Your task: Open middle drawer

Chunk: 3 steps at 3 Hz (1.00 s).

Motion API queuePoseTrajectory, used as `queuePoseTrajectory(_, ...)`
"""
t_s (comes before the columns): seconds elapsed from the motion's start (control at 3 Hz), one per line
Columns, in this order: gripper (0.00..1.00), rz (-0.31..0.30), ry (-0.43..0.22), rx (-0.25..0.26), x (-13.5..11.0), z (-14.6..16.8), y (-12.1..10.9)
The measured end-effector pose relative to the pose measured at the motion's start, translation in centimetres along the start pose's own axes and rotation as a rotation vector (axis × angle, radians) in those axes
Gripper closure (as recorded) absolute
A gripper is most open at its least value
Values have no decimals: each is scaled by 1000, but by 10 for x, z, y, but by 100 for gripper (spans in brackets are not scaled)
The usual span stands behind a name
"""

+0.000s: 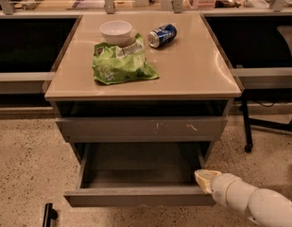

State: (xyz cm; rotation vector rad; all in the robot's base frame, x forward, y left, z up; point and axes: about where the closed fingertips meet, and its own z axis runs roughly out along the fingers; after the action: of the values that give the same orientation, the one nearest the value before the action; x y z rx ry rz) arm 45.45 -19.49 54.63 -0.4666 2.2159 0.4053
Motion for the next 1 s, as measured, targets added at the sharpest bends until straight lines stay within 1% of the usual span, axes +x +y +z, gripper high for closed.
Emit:
queuePoseTrajectory(0.33,81,16,-21,24,-1,-10,-6)
queuePoseTrajectory(1.0,35,14,-20,22,-1,-9,-5)
